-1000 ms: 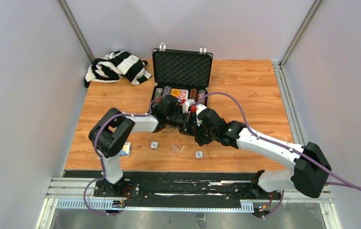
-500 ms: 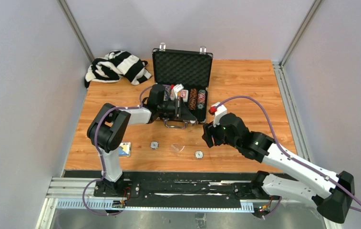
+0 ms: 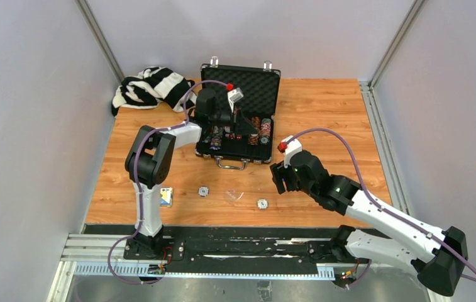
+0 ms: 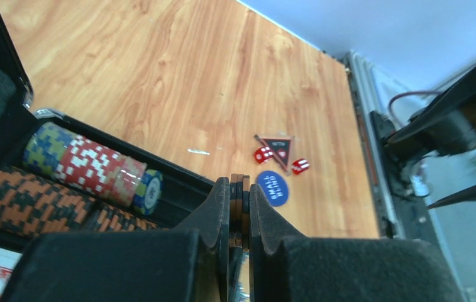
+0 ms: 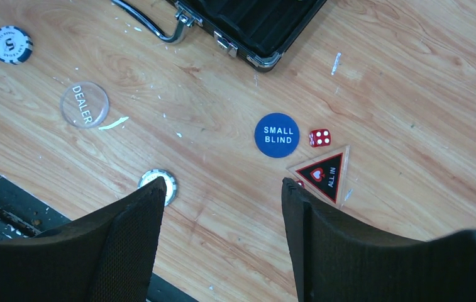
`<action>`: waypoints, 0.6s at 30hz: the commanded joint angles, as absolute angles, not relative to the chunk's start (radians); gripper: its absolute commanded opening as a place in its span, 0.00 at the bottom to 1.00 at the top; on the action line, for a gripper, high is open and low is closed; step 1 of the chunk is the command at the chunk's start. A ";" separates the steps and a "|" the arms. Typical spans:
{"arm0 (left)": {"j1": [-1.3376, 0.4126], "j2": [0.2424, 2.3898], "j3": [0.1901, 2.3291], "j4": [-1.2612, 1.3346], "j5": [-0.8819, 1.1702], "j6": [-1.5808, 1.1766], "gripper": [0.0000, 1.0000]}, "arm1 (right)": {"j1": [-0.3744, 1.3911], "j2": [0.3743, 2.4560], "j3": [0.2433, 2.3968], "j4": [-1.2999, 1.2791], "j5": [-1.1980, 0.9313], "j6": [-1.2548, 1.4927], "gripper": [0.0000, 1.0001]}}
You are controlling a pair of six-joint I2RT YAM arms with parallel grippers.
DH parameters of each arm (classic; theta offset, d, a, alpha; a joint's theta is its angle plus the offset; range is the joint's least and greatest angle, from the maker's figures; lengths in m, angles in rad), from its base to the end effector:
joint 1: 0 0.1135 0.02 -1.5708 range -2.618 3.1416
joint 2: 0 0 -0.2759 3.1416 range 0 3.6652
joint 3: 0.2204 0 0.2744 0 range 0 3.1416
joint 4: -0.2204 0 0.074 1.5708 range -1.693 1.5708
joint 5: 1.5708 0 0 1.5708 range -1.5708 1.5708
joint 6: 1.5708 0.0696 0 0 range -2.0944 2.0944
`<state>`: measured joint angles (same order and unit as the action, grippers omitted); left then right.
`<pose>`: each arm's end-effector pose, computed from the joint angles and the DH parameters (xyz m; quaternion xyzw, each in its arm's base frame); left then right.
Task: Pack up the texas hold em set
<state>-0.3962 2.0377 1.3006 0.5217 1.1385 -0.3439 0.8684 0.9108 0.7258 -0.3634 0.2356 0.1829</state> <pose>0.4217 -0.2449 0.2023 0.3550 0.6471 -0.5825 0.3405 0.1713 0.1773 0.2673 -0.2369 0.8351 0.1551 0.4717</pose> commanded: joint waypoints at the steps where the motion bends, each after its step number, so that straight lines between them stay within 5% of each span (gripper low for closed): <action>1: -0.400 2.035 1.285 0.541 1.189 -0.067 0.00 | 0.850 0.932 0.715 -0.353 0.271 0.168 0.67; 18: -0.399 2.094 1.251 0.538 1.284 0.001 0.00 | 0.841 0.976 0.734 -0.360 0.245 0.193 0.67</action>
<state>-0.3962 2.0708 1.2358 0.5217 1.2350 0.0189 0.8528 0.9733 0.7254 -0.3634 0.2394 0.1860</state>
